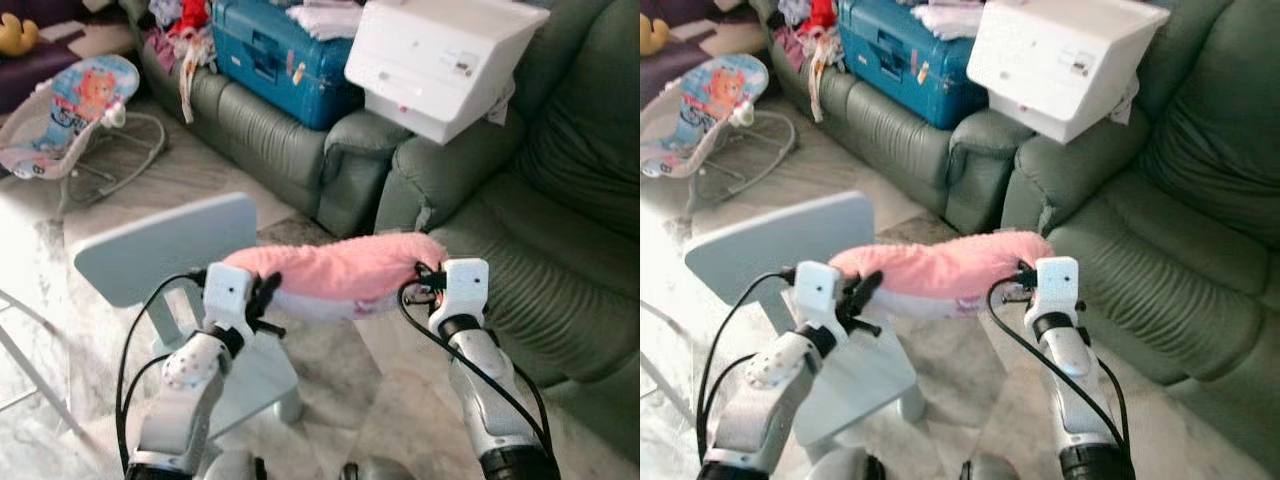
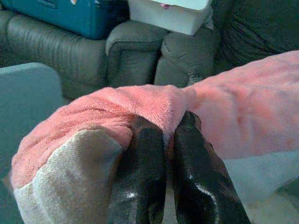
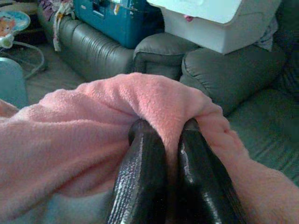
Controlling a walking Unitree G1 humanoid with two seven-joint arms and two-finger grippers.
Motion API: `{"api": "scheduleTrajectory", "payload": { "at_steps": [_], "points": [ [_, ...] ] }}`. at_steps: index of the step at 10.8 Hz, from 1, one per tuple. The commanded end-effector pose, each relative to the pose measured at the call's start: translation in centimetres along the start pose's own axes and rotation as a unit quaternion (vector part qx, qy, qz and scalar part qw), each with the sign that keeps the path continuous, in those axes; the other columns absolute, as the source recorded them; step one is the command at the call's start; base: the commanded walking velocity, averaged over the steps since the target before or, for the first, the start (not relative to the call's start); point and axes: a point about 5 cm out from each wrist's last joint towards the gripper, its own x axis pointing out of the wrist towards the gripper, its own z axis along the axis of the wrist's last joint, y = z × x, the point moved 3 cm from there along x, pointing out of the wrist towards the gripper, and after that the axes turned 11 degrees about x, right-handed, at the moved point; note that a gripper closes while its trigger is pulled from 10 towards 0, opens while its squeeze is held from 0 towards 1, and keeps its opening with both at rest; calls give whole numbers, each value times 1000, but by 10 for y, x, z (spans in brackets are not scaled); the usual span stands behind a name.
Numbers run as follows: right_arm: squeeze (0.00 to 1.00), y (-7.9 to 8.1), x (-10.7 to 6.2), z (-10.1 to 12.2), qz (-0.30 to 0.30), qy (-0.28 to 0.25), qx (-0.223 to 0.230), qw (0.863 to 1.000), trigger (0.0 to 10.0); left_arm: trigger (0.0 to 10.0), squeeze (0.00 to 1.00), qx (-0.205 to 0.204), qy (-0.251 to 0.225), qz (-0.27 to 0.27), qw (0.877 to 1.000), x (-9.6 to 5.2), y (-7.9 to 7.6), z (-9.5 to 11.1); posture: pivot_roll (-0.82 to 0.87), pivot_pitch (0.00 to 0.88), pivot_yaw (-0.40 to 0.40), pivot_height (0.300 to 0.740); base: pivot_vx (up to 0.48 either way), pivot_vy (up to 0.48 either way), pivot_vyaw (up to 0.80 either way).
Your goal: Move the pillow to the sofa
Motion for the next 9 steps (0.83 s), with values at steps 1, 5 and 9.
{"api": "scheduleTrajectory", "payload": {
  "at_steps": [1, 5, 9],
  "points": [
    [0, -4, 1, 2, -7, -4, 0, 1000, 10000, 10000, 0, 4, -15, -18, 1000, 1, -7, 8, 2, 64, -63, 740, 0, 0, 0],
    [0, -4, 0, 1, -9, -3, 5, 1000, 10000, 10000, 0, 1, -13, -27, 1000, 1, -10, 8, -1, 68, -60, 740, 0, 0, 0],
    [0, -4, 0, 0, -12, -2, 3, 1000, 10000, 10000, 0, 1, -13, -29, 1000, 1, -10, 8, 0, 68, -57, 740, 0, 0, 0]
  ]
}}
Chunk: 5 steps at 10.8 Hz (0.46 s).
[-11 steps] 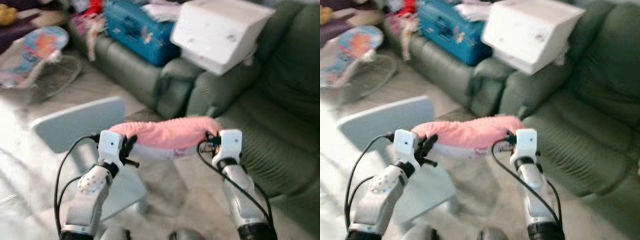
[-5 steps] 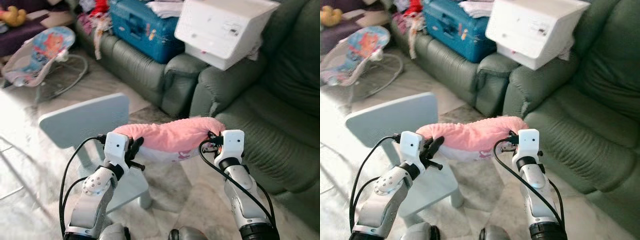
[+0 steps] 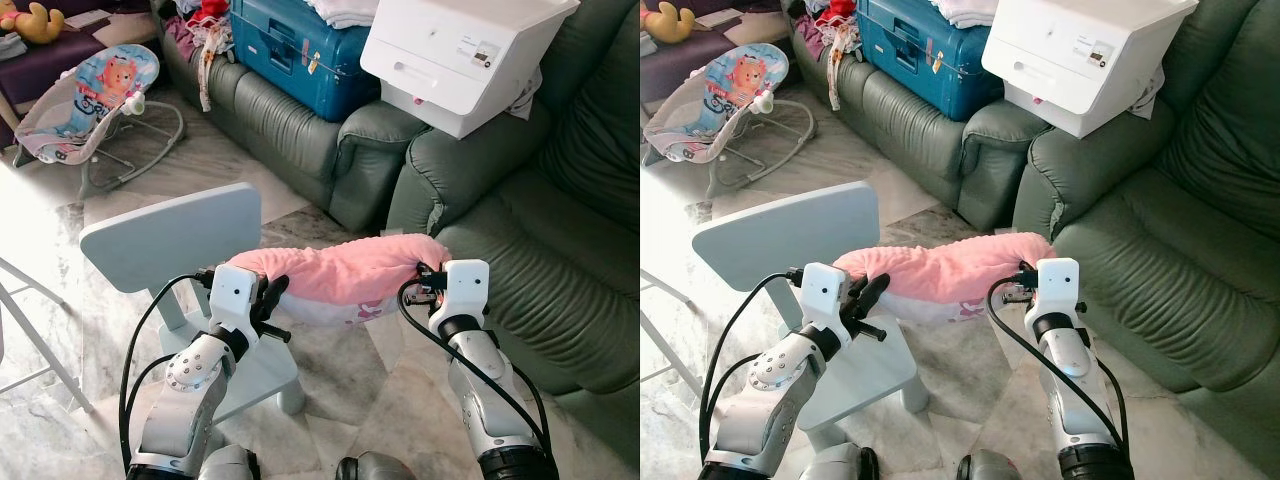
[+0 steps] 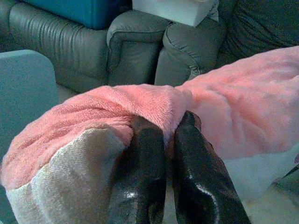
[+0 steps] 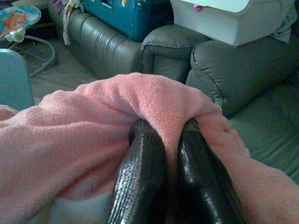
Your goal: Move the pillow to the sofa
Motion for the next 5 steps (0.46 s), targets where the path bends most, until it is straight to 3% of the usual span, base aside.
{"api": "scheduleTrajectory", "payload": {
  "at_steps": [1, 5],
  "points": [
    [0, -3, 0, 0, -5, -1, 2, 1000, 10000, 10000, 0, 4, -13, -12, 1000, 0, -4, 7, -1, 69, -57, 740, 0, 0, 0],
    [0, -3, 0, 0, -6, 0, 2, 1000, 10000, 10000, 0, 4, -13, -15, 1000, 0, -5, 7, -1, 70, -57, 740, -320, 0, 0]
  ]
}}
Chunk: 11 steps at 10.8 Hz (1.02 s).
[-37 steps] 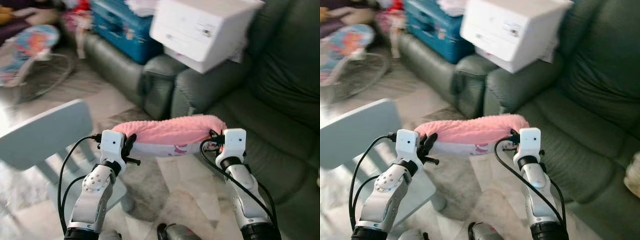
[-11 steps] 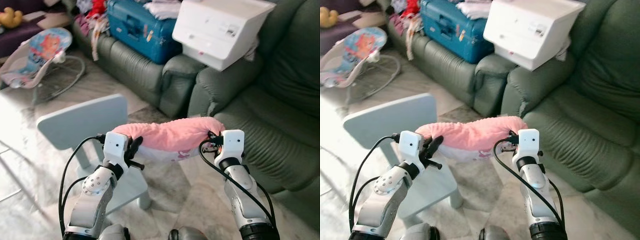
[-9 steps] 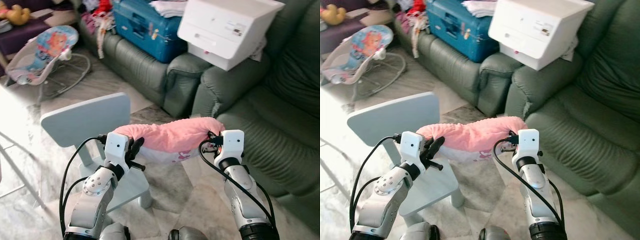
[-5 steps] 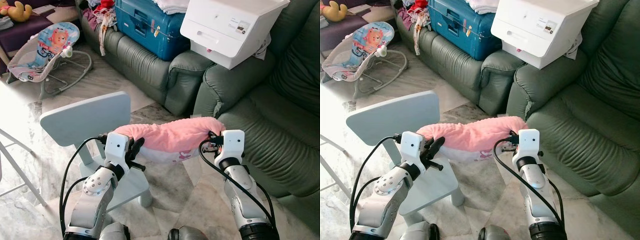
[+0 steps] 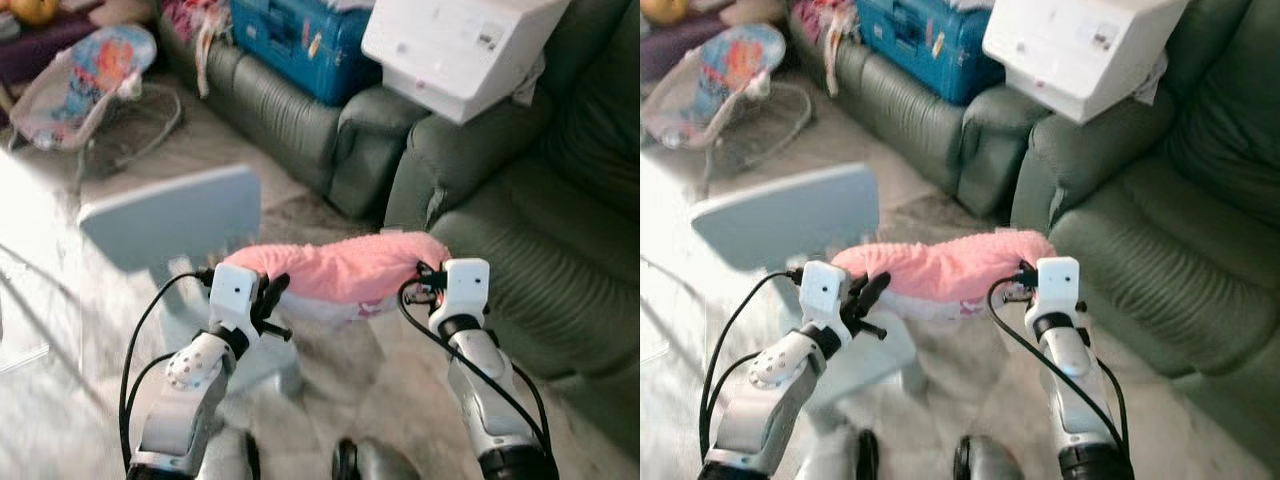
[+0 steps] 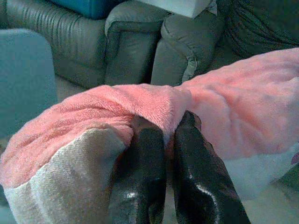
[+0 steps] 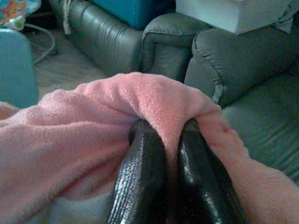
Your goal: Move the pillow to the sofa
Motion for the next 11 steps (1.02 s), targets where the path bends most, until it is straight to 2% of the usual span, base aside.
{"api": "scheduleTrajectory", "payload": {
  "at_steps": [1, 5, 7, 9, 11],
  "points": [
    [0, -3, -1, -1, -5, 1, 1, 1000, 10000, 10000, 0, 3, -10, -14, 1000, 1, -5, 6, -1, 70, -56, 740, -330, 0, 0],
    [0, -4, -1, -1, -8, 2, 0, 1000, 10000, 10000, 0, 4, -10, -17, 1000, 1, -6, 6, -3, 70, -56, 740, -314, 0, 0],
    [0, -5, 0, 0, -9, -3, 4, 1000, 10000, 10000, 0, 8, -12, -13, 1000, 2, -5, 7, -4, 70, -56, 740, 0, 0, 0],
    [0, -5, 2, 0, -11, 1, 3, 1000, 10000, 10000, 0, 22, -16, 7, 1000, 4, 2, 9, -4, 69, -55, 740, 0, 0, -266],
    [0, -5, 2, 0, -11, 3, 3, 1000, 10000, 10000, 0, 73, -32, 54, 995, 6, 19, 14, -3, 69, -57, 740, 0, 0, -800]
  ]
}}
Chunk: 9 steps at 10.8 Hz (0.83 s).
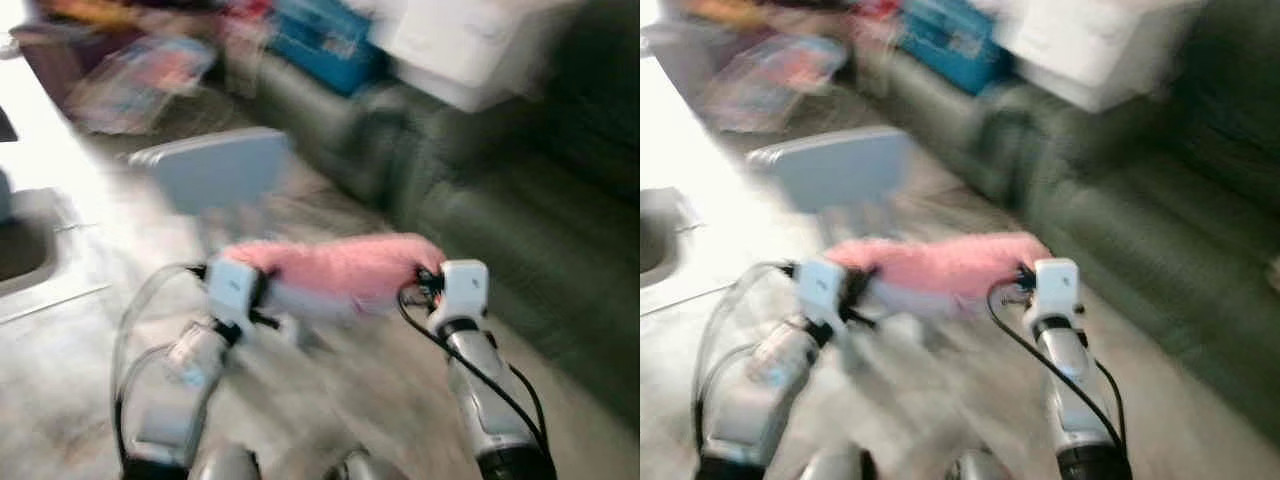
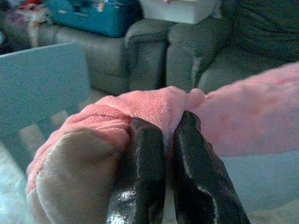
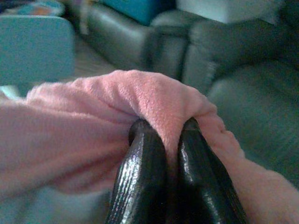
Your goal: Move the pillow to the sofa
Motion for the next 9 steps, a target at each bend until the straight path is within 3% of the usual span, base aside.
{"api": "scheduleTrajectory", "payload": {
  "at_steps": [1, 9],
  "points": [
    [0, -5, 1, 4, -8, -5, 0, 1000, 10000, 10000, 0, 7, -16, 7, 1000, 3, 2, 7, -4, 71, -56, 740, 0, 0, -800],
    [0, -4, 3, 4, -8, -7, -1, 1000, 10000, 10000, 0, -8, -31, -5, 999, 4, 4, 10, 3, 64, -56, 740, 0, 0, -800]
  ]
}}
